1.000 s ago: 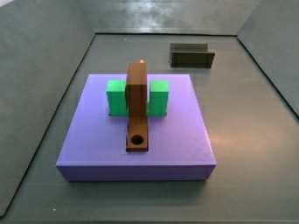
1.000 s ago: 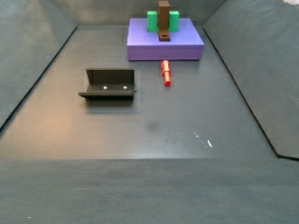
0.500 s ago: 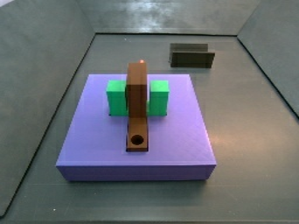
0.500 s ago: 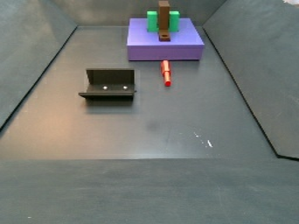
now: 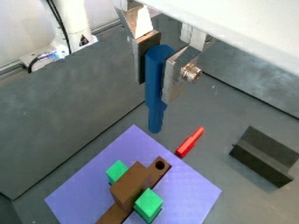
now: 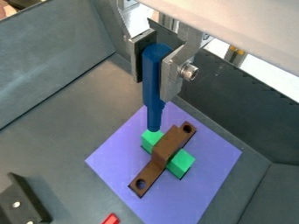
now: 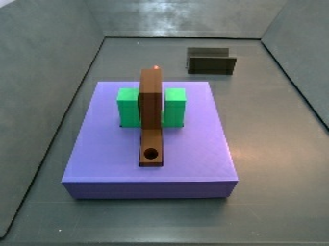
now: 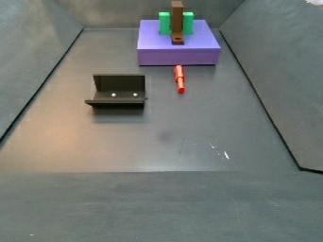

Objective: Pick up the blue object. Move up. Place the blue object on the fixture. Regrasp the blue object. Move to above the board. Insert the blue object.
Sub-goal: Insert the blue object.

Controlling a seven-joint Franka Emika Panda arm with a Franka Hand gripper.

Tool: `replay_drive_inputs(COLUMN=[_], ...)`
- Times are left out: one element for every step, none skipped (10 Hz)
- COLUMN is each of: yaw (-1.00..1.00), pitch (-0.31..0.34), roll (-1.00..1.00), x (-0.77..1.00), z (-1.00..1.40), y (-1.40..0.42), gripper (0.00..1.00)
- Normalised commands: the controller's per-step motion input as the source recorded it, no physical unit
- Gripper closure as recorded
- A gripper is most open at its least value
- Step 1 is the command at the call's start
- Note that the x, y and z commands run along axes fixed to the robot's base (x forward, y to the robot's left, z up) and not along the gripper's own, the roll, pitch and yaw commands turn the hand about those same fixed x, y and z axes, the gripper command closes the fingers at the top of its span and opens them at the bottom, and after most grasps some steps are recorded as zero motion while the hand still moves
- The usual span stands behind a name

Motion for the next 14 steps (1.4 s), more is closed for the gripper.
replay_drive_inputs(yaw=[0.20,0.25,0.19,0.14,0.12,0.08,0.00,-0.01,-0.07,-0.03,-0.01,0.00,0.00,0.02], pitch=[-0.059,-0.094,-0.107,-0.123,-0.131,-0.107,0.000,-0.009,-0.069,-0.114,-0.133,-0.131,-0.104,-0.037], roll=[0.07,0.00,0.00,0.02,0.03,0.01,0.12,0.00,-0.01,-0.08,-0.16,-0.19,-0.12,0.00], x=[0.10,0.12,0.03,0.00,0.00,0.00,0.00,0.00,0.00,-0.07,-0.06,-0.06,-0.06,0.00], z=[-0.40,-0.41,-0.43,-0.50,-0.49,-0.49,-0.33,-0.34,-0.55,-0.69,-0.69,-0.64,-0.52,-0.39], y=[-0.83,-0.83,-0.67,-0.63,-0.61,-0.49,-0.12,0.00,-0.05,-0.14,-0.10,-0.07,-0.13,-0.32], gripper=[1.00,1.00,1.00,1.00,1.00,1.00,1.00,1.00,1.00,1.00,1.00,1.00,1.00,1.00])
